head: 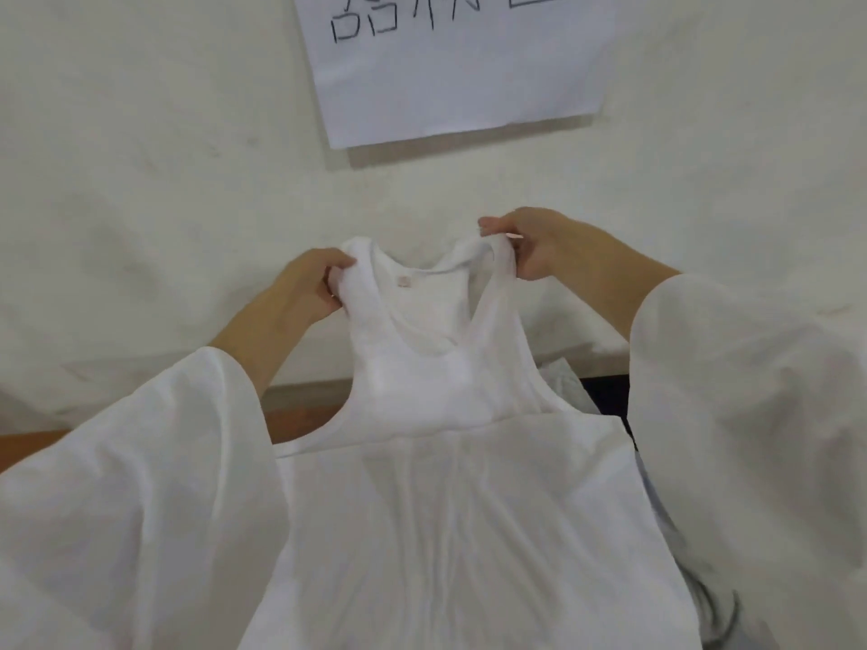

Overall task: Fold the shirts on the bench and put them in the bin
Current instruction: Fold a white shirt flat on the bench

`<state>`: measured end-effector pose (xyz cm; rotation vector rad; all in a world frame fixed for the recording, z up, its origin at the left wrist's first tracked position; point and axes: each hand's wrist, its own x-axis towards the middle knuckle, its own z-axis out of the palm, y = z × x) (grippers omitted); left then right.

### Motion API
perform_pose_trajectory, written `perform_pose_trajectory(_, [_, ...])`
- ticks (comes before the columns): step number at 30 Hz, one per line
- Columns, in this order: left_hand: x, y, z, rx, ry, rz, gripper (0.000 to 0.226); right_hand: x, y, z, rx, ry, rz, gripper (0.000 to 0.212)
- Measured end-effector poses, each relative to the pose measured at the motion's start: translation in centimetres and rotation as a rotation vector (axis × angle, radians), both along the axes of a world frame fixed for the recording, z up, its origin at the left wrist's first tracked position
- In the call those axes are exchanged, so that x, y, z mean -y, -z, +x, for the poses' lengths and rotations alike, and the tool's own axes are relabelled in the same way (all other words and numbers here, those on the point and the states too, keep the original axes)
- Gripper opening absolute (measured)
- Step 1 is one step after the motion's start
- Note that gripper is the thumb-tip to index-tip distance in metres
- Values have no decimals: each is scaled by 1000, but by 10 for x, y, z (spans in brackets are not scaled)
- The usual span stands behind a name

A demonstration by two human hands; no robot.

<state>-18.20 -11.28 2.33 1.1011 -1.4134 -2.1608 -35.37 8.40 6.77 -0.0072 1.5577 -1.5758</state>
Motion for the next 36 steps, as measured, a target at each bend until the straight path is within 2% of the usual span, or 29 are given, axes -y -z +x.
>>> perform_pose_trajectory(3, [-17,-38,24,-41,-11,-196,12,-21,-37,18,-31,-21,-62,19])
perform_pose_trajectory(6, [-46,-73,56,-99,-14,-337,12,-44,-59,39,42,69,-232,31])
perform_pose_trajectory(9, [-85,-84,97,-127,21,-480,7,-76,-60,72,100,114,-374,37])
perform_pose_trajectory(11, [-118,-67,131,-49,6,-635,13,-105,-36,104,148,105,-400,39])
perform_pose_trajectory(13, [-150,-29,164,90,20,-783,21,-132,3,137,251,30,-339,30])
perform_pose_trajectory(15, [-178,23,195,206,106,-825,22,-157,43,174,291,-104,-150,17])
perform_pose_trajectory(17, [-201,68,219,363,201,-831,18,-174,78,202,219,-139,112,12])
perform_pose_trajectory(19, [-216,94,232,472,255,-848,17,-181,104,217,47,-19,218,11])
perform_pose_trajectory(21, [-221,98,238,451,260,-882,17,-182,113,219,-171,12,255,25])
perform_pose_trajectory(23, [-221,93,240,422,253,-939,16,-186,108,218,-312,-46,276,40])
perform_pose_trajectory(27, [-222,79,247,358,234,-1130,15,-201,84,226,-323,-3,22,58])
perform_pose_trajectory(29, [-224,84,254,387,288,-1193,16,-214,86,235,-272,69,-48,45])
perform_pose_trajectory(30, [-225,90,259,411,332,-1217,18,-219,93,241,-264,82,-15,33])
perform_pose_trajectory(32, [-225,105,265,446,402,-1228,21,-224,109,252,-302,25,180,6])
perform_pose_trajectory(34, [-225,115,267,474,421,-1198,23,-221,121,257,-362,-115,394,24])
perform_pose_trajectory(36, [-228,116,265,481,388,-1180,26,-215,120,260,-483,-217,462,19])
